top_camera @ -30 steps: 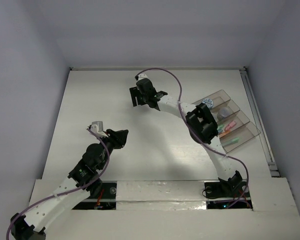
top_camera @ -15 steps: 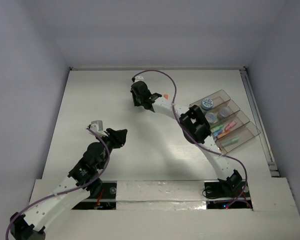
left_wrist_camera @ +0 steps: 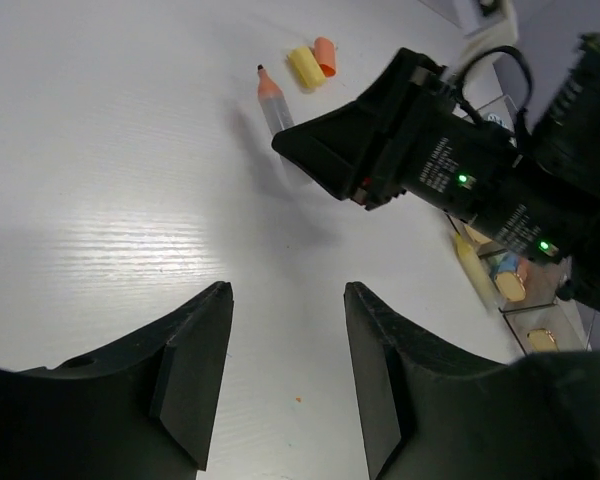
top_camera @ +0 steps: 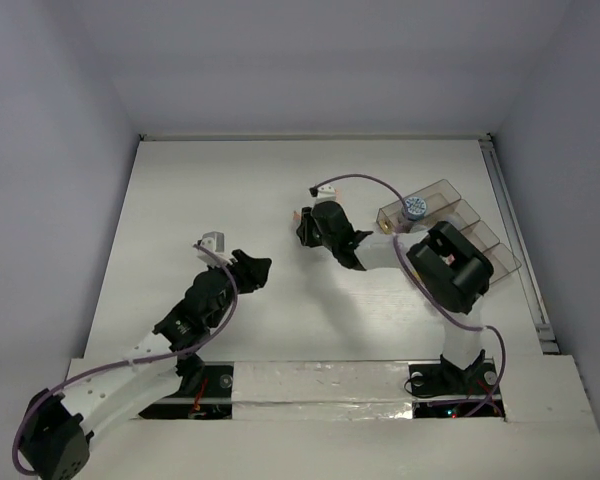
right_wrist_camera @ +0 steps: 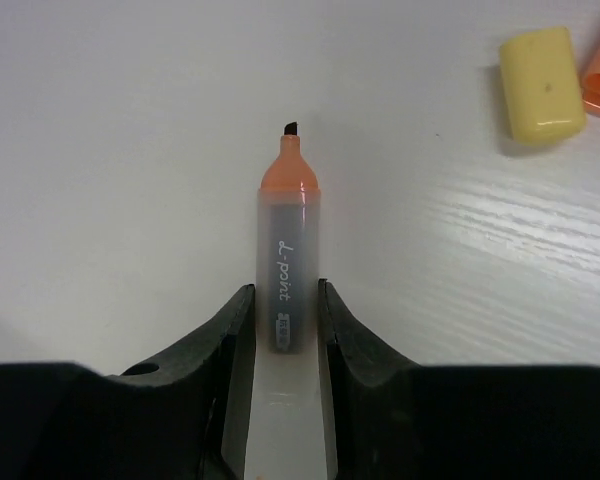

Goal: Sort the stationery into containers
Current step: Pick up the pen from the center of the board.

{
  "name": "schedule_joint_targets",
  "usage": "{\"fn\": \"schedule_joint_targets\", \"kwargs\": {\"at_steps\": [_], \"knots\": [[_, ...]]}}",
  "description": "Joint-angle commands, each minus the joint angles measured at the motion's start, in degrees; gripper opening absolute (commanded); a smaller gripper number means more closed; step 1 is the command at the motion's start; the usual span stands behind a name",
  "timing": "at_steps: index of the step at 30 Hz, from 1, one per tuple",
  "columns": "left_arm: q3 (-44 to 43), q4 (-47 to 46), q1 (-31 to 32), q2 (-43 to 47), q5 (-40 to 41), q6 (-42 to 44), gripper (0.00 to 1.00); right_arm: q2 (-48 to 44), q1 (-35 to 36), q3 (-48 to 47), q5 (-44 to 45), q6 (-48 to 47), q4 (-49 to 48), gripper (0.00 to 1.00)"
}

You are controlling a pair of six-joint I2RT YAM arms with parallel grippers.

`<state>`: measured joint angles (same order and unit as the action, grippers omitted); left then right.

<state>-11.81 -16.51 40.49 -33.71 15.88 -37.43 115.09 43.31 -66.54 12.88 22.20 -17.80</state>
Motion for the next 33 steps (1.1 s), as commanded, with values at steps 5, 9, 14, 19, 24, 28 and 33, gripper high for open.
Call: {"fn": "schedule_joint_targets", "kwargs": {"at_steps": [5, 9, 14, 19, 24, 28, 33], "knots": [[-5.8, -14.5, -1.4, -12.8, -5.0, -2.3, 0.46, -12.2, 2.7, 15.5, -4.5, 4.4, -28.1, 0.00], [-5.9, -19.9, -2.8, -18.3, -8.2, -4.3, 0.43, -13.2, 4.9, 17.4, -6.0, 3.6, -30.4, 0.00], [-5.7, -24.6, -4.1, -21.7, -7.9, -6.0, 0.43, -13.9, 6.9, 19.5, -6.3, 2.6, -34.0, 0.00], [-5.2, -27.7, -5.4, -23.0, -5.2, -7.9, 0.39, -14.4, 8.6, 20.9, -5.9, 2.6, -36.2, 0.00], [-5.2, -28.0, -6.5, -25.3, -5.7, -8.2, 0.39, -14.9, 9.7, 21.3, -5.9, 2.9, -37.7, 0.00], [-5.2, -29.9, -7.1, -28.8, -6.9, -8.8, 0.39, -14.5, 10.7, 20.8, -6.2, 2.8, -38.6, 0.00], [-4.8, -32.3, -8.8, -31.1, -8.6, -9.2, 0.39, -14.5, 11.8, 21.2, -6.6, 3.0, -39.8, 0.00]]}}
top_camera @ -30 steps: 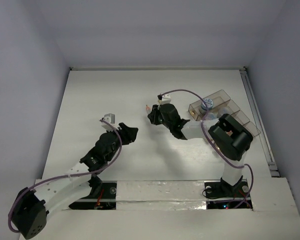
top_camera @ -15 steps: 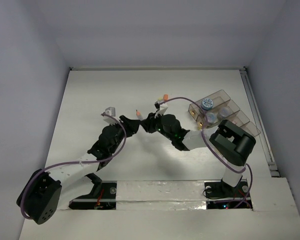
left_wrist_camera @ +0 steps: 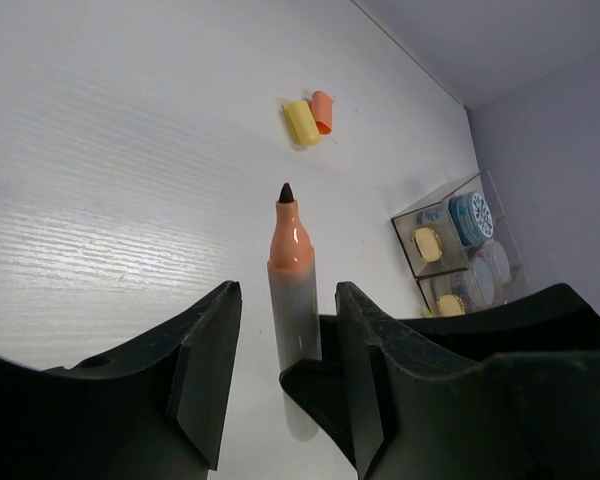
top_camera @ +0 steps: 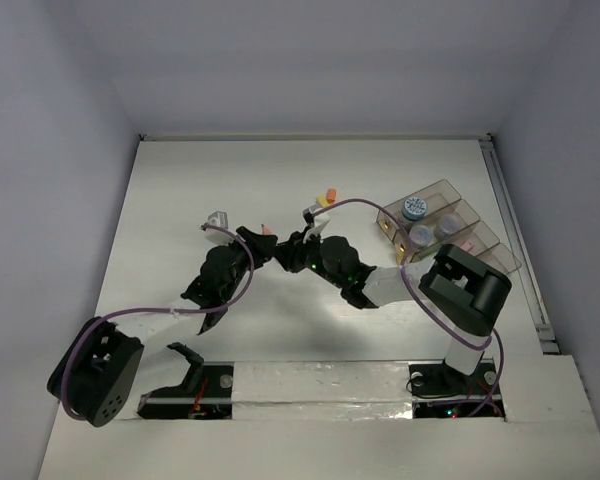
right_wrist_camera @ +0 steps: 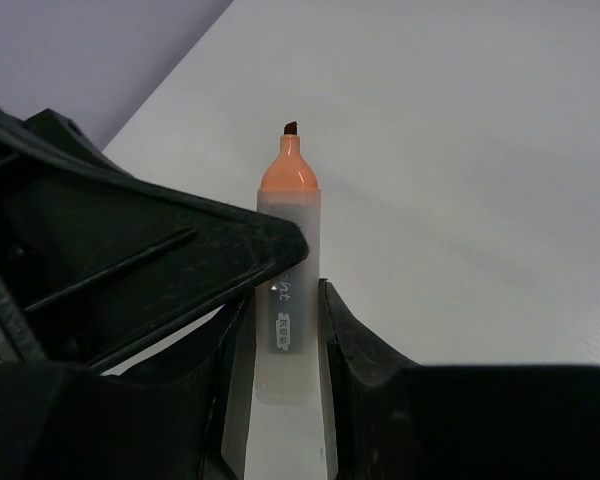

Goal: Sort the stationery into containers
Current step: Pick up the pen from the center of the board.

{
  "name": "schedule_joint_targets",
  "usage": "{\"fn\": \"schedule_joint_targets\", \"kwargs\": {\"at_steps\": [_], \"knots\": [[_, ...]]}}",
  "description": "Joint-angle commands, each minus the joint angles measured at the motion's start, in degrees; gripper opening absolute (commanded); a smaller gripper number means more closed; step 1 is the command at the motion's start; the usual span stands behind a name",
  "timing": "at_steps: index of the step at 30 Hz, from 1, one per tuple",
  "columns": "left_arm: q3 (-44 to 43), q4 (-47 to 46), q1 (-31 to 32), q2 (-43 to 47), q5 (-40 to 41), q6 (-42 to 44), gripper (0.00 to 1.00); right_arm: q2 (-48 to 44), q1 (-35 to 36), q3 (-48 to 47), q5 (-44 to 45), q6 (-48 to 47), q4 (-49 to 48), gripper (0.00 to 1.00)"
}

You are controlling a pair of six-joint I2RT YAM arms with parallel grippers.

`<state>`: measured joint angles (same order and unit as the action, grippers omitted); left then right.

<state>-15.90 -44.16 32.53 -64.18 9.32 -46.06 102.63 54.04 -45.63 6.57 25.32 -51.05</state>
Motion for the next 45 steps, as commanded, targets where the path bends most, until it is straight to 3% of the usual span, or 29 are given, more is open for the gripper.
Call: {"fn": "schedule_joint_targets", "kwargs": {"at_steps": [1, 6, 9, 10, 11, 13, 15, 16, 19, 21, 25, 27, 29, 31, 32, 35, 39, 45], "knots": [[-0.5, -5.4, -0.8, -0.9, -2.4, -0.6, 0.39, -2.1, 1.6, 0.4, -0.2, -0.1, -6.6, 0.00], [0.4, -10.7, -0.8, -3.5, -5.4, -1.1, 0.32, -2.4, 2.6, 1.9, 0.4, 0.5, -9.6, 0.00], [1.5, -14.4, -0.8, -4.7, -7.3, -1.9, 0.16, -2.3, 2.6, 1.9, 0.3, 0.9, -10.0, 0.00], [1.4, -14.5, -0.8, -4.9, -7.5, -2.0, 0.05, -2.3, 2.6, 1.8, 0.5, 1.0, -9.8, 0.00], [1.5, -14.2, -0.8, -4.8, -7.7, -1.8, 0.00, -2.4, 2.6, 1.8, 1.4, 1.5, -9.2, 0.00], [1.7, -13.6, -0.8, -4.2, -7.5, -1.2, 0.00, -2.8, 2.6, 1.8, 2.1, 1.7, -8.4, 0.03], [1.8, -12.7, -0.8, -2.6, -8.1, 0.7, 0.00, -3.6, 2.6, 2.0, 3.0, 1.7, -7.2, 0.16], [1.9, -12.4, -1.3, -1.9, -8.4, 1.6, 0.00, -3.9, 2.6, 1.9, 3.4, 1.7, -7.2, 0.35], [2.1, -10.3, -1.9, 1.3, -12.7, 5.8, 0.00, -6.8, 2.6, 3.0, 6.3, 0.1, -1.2, 0.65], [2.9, -8.1, -1.9, 4.4, -14.3, 8.2, 0.00, -9.0, 2.1, 5.4, 9.9, -0.8, 1.2, 0.71], [4.1, -5.9, -1.9, 9.3, -20.1, 13.4, 0.00, -15.2, -0.3, 9.1, 12.7, -1.1, 4.7, 0.73], [4.1, -4.0, -1.9, 10.9, -22.8, 15.4, 0.00, -18.5, -1.7, 9.8, 10.2, -1.1, 6.2, 0.69], [3.3, -1.9, -2.4, 11.4, -23.9, 17.8, 0.00, -21.3, -2.4, 9.7, 4.2, -2.5, 6.7, 0.58], [2.9, -0.9, -2.4, 11.9, -24.7, 18.8, 0.00, -22.6, -2.4, 7.8, -2.1, -4.5, 9.6, 0.57], [2.5, -0.3, -2.4, 12.4, -24.8, 19.3, 0.00, -22.8, -2.4, 4.9, -9.5, -6.4, 14.6, 0.58], [2.1, -1.0, -2.4, 12.6, -25.0, 19.2, 0.00, -22.5, -2.4, 2.7, -19.7, -7.0, 18.5, 0.66], [1.6, -2.2, -2.4, 11.7, -27.9, 19.1, 0.00, -20.2, -2.4, 3.1, -25.9, -7.8, 17.6, 0.72], [1.9, -3.3, -2.4, 13.8, -30.8, 17.7, 0.00, -21.7, -3.6, 1.4, -30.4, -12.0, 22.7, 0.67]]}}
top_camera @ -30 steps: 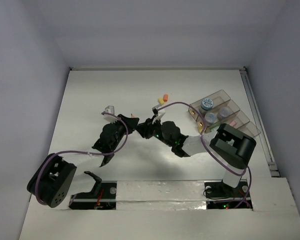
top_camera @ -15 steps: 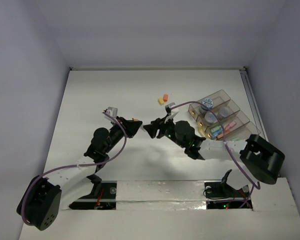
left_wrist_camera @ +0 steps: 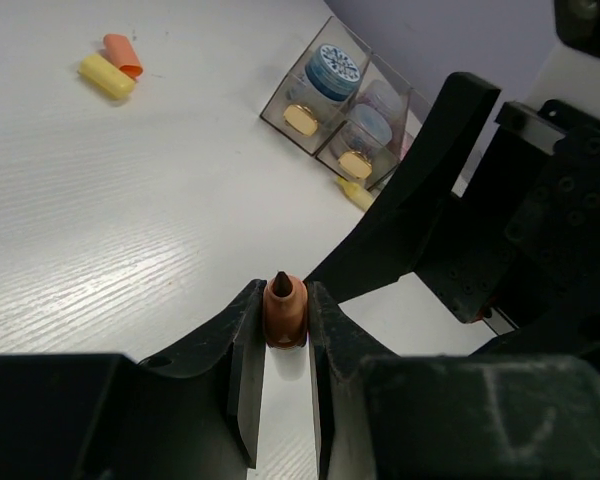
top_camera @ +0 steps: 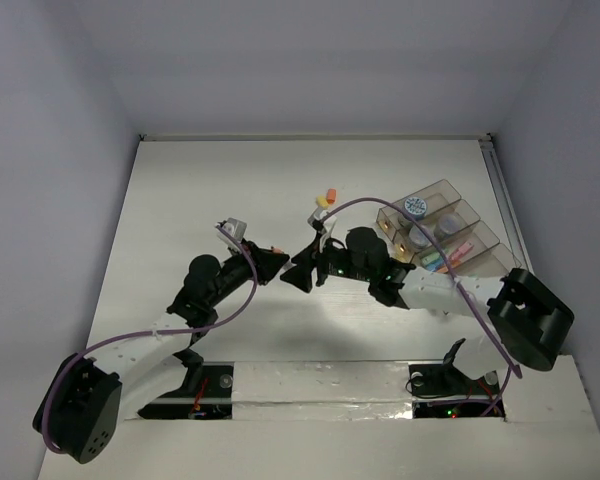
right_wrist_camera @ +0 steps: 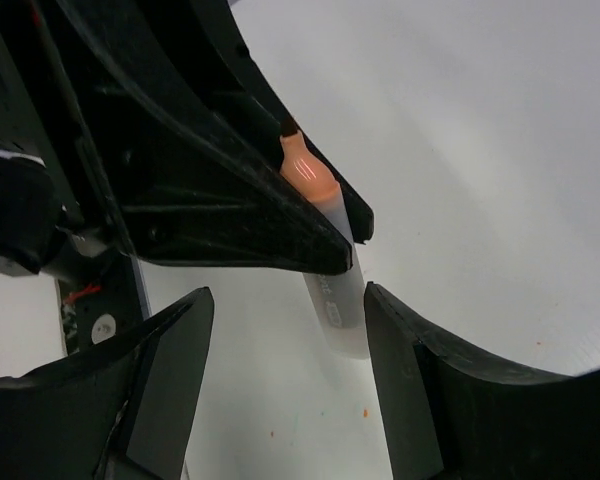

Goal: Sort the stationery into containers
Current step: Pick up the pen from the center of the board.

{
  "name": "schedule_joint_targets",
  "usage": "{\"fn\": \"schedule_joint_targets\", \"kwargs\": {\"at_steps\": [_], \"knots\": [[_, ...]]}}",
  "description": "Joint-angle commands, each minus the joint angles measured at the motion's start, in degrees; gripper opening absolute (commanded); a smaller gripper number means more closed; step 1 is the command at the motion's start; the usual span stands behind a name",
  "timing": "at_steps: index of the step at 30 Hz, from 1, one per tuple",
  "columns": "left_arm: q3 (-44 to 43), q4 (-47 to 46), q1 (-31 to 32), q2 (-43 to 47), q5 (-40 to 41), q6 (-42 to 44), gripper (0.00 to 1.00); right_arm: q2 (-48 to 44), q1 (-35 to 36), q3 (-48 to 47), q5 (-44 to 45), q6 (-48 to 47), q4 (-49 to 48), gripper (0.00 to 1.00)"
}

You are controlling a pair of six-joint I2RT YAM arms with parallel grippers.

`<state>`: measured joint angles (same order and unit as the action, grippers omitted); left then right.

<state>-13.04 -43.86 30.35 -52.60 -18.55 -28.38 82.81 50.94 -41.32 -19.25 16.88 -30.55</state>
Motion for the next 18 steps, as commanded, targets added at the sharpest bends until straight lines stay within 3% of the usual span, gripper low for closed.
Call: {"fn": "schedule_joint_targets", "kwargs": {"at_steps": [1, 6, 8, 12, 18], "knots": [[-1.0, -3.6, -0.2, 2.6, -3.0, -0.5, 0.00, -2.6, -1.1, -2.6, -3.9, -4.0, 2.9, 0.67], [-2.7, -4.0, -0.2, 3.2, -5.9, -2.9, 0.00, -5.3, -2.3, -1.7, -8.0, -5.5, 5.9, 0.65], [-3.4, -4.3, -0.2, 2.7, -7.0, -4.0, 0.00, -5.2, -2.3, -1.7, -9.7, -5.5, 6.1, 0.55], [-4.1, -4.0, -0.2, 1.2, -9.7, -4.9, 0.00, -5.3, -2.9, -0.7, -11.9, -3.9, 2.9, 0.49], [-3.7, -5.5, -0.2, 0.7, -13.0, -6.6, 0.00, -3.6, -3.4, -0.2, -14.4, -1.4, -0.8, 0.32]]}}
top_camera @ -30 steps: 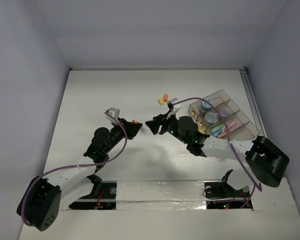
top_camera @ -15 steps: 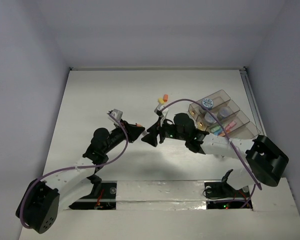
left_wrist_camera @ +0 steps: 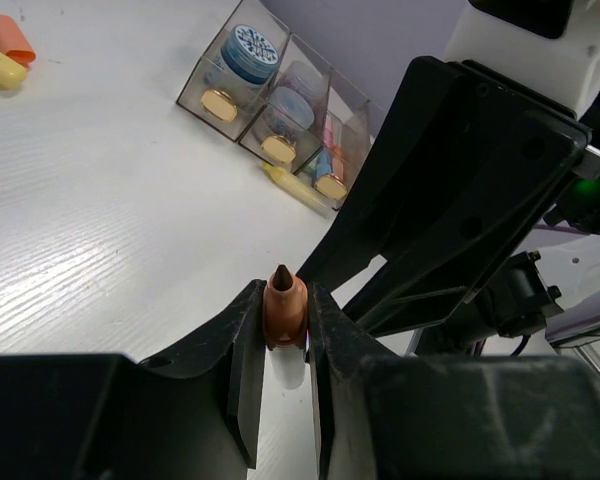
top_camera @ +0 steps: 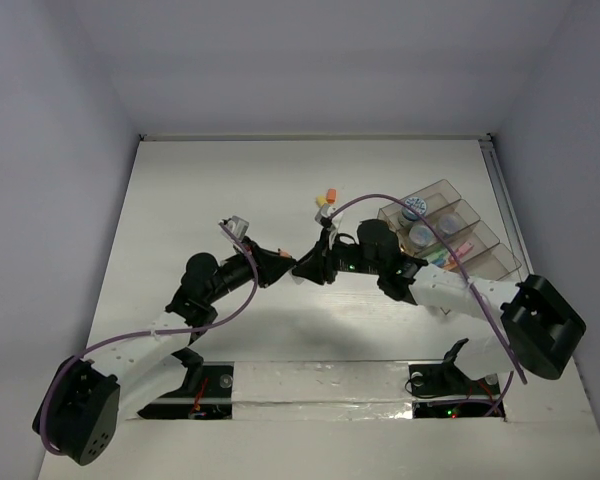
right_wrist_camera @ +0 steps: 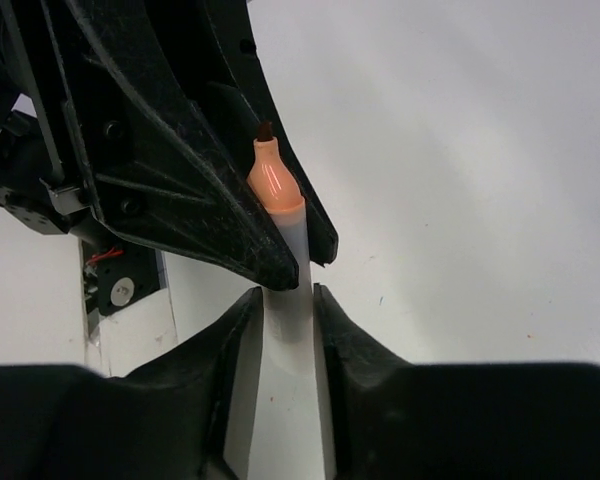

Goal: Sort the stationery into containers
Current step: Pick up the pen from the center of the board.

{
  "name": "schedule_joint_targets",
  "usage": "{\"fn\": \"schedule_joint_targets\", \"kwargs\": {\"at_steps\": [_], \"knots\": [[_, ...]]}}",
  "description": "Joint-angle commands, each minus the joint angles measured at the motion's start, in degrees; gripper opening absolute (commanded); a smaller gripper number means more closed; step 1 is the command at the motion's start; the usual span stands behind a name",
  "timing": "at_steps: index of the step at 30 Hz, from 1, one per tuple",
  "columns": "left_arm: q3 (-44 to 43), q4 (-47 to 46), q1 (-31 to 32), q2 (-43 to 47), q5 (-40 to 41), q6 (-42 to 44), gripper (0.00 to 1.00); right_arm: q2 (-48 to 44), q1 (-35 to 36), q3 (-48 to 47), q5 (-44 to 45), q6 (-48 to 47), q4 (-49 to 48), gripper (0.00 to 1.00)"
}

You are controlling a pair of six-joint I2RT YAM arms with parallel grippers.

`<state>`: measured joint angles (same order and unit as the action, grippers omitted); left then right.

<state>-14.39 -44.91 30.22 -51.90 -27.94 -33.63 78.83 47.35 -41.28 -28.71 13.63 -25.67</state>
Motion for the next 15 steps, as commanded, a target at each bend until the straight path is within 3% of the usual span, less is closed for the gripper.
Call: {"fn": "schedule_joint_targets", "kwargs": {"at_steps": [1, 9, 13, 15], "knots": [[-2.2, -4.3, -0.1, 0.1, -3.7, -1.5, 0.00, 0.5, 0.2, 0.3, -5.3, 2.3, -6.6, 0.28], [-2.0, -6.1, -0.1, 0.2, -5.4, -3.2, 0.00, 2.7, 0.2, 1.1, -9.8, 6.1, -12.7, 0.23], [-1.7, -7.7, -0.1, 0.7, -6.4, -4.4, 0.00, 4.8, -0.3, 0.8, -12.8, 7.4, -14.8, 0.33], [-1.8, -7.8, -0.1, 1.0, -6.8, -4.8, 0.00, 5.2, -0.3, 1.2, -13.3, 8.7, -16.7, 0.33]]}}
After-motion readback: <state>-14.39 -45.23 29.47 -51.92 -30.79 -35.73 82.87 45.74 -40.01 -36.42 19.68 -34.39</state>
